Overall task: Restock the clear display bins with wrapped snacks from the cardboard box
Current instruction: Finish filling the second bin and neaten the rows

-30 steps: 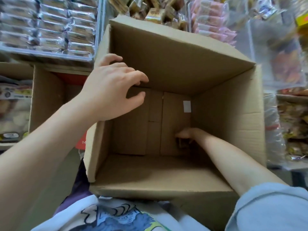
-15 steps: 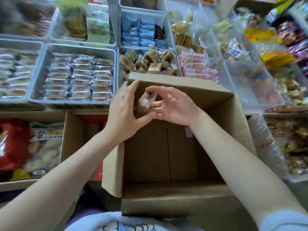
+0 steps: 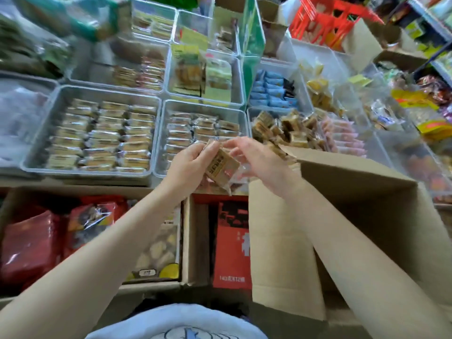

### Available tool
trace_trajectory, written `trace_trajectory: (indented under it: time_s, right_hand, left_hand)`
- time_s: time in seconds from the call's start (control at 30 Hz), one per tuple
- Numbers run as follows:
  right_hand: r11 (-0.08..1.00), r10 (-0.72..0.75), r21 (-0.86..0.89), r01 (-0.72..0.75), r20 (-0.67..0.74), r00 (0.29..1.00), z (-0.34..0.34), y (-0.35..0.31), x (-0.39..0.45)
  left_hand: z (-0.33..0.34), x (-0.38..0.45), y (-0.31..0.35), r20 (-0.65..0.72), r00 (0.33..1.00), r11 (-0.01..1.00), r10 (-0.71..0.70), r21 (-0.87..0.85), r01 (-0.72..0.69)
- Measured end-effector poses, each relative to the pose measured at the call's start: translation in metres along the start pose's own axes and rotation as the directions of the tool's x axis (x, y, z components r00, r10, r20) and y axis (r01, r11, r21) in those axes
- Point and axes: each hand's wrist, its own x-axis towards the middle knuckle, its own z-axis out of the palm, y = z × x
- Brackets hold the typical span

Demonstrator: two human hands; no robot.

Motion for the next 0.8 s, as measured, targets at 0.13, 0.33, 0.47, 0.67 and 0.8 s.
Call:
trace_trajectory:
  time_s: [0.13,0.33,0.47,0.67,0.8]
  right_hand:
    - [0.998,0.038,0.043,-0.041,0.057,0.998,0.054,-0.015,0.024]
    - [0.989,0.114,-0.091,-0.113,0.003,0.994,0.053,0.007,0.083]
    - [0.977,0.168,-0.125,-0.175,-0.066,0.984,0.014,0.013,0.132]
    - [0.834,-0.112,-0.535,-0.139,-0.410,0.905,-0.042,0.030,0.211]
    - [0.548,-0.241,-0.816,-0.185,-0.365,0.899,-0.059,0.053,0.252]
  left_hand:
    - [-0.024,0.020,-0.015,0.005,0.995,0.985,0.101,0.142,-0.101]
    - [-0.052,0.065,-0.052,0.145,0.983,0.911,0.117,0.377,-0.164]
    - [-0.067,0.099,-0.090,-0.005,1.000,0.863,-0.027,0.504,0.026]
    - [-0.056,0.143,-0.117,0.112,0.994,0.608,-0.014,0.789,-0.081]
    - [-0.037,0.184,-0.110,0.221,0.975,0.545,0.033,0.814,-0.203]
